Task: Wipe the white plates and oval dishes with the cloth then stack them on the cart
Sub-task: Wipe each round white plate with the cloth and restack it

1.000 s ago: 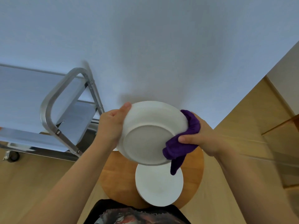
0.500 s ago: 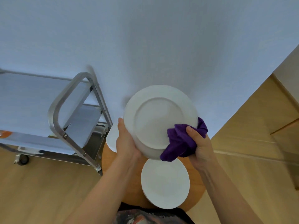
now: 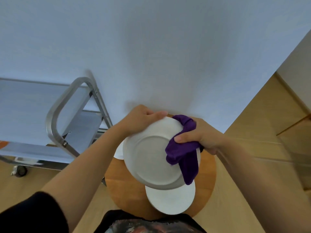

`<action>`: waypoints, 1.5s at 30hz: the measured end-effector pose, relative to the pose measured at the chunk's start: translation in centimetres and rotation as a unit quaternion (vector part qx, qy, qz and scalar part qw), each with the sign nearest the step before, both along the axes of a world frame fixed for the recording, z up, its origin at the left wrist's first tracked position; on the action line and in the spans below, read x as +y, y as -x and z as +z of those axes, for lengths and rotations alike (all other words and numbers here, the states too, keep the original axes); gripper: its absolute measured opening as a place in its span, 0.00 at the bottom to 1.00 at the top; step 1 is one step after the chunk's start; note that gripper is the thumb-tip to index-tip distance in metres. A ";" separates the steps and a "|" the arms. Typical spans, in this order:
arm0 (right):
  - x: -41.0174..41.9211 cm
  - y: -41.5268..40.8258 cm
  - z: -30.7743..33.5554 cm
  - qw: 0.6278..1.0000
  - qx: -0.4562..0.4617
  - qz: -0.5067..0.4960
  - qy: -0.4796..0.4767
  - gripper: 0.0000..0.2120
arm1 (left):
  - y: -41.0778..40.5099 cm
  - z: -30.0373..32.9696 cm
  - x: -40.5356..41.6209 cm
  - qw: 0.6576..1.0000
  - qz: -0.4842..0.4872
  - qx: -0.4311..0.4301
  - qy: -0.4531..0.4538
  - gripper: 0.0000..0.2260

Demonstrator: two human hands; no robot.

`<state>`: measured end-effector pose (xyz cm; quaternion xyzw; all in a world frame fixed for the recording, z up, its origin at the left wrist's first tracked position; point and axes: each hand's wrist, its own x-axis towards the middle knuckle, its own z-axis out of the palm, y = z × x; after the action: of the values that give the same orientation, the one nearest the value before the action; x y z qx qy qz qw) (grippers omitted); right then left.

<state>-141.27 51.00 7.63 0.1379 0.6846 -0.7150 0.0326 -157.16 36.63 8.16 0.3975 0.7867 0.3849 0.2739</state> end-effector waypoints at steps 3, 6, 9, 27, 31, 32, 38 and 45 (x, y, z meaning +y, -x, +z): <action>0.1 -0.4 0.2 0.999 0.011 -0.016 -0.042 0.28 | -0.5 -1.2 -0.6 0.999 0.045 -0.006 -0.026 0.25; 0.9 -1.3 0.8 0.997 0.051 -0.040 -0.050 0.24 | -0.7 -1.6 -0.9 0.990 0.112 -0.053 -0.073 0.24; 1.8 -2.3 0.8 0.992 0.094 -0.079 -0.022 0.25 | 0.2 -1.3 -0.7 0.955 0.244 -0.125 -0.117 0.23; -4.1 -2.4 -6.1 0.854 0.138 -0.400 0.303 0.32 | -6.3 -3.7 0.8 0.683 0.459 -0.498 -0.274 0.18; -2.4 -3.1 -5.0 0.831 0.130 -0.387 0.378 0.26 | -6.1 -3.8 -0.2 0.772 0.357 -0.446 -0.277 0.16; -1.7 -3.6 -4.5 0.837 0.132 -0.365 0.386 0.15 | -5.4 -3.6 -1.1 0.797 0.284 -0.464 -0.263 0.19; -1.1 -4.8 -4.2 0.889 0.036 -0.316 0.328 0.11 | -2.5 -3.9 -3.2 0.769 0.160 -0.586 -0.202 0.20; -5.2 -3.8 -6.1 0.875 0.047 -0.406 0.260 0.26 | -4.4 -4.1 -2.2 0.747 0.166 -0.574 -0.291 0.14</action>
<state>-137.52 45.81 1.49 0.3562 0.3590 -0.8233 -0.2579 -152.74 34.38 4.04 0.0254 0.3847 0.7900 0.4768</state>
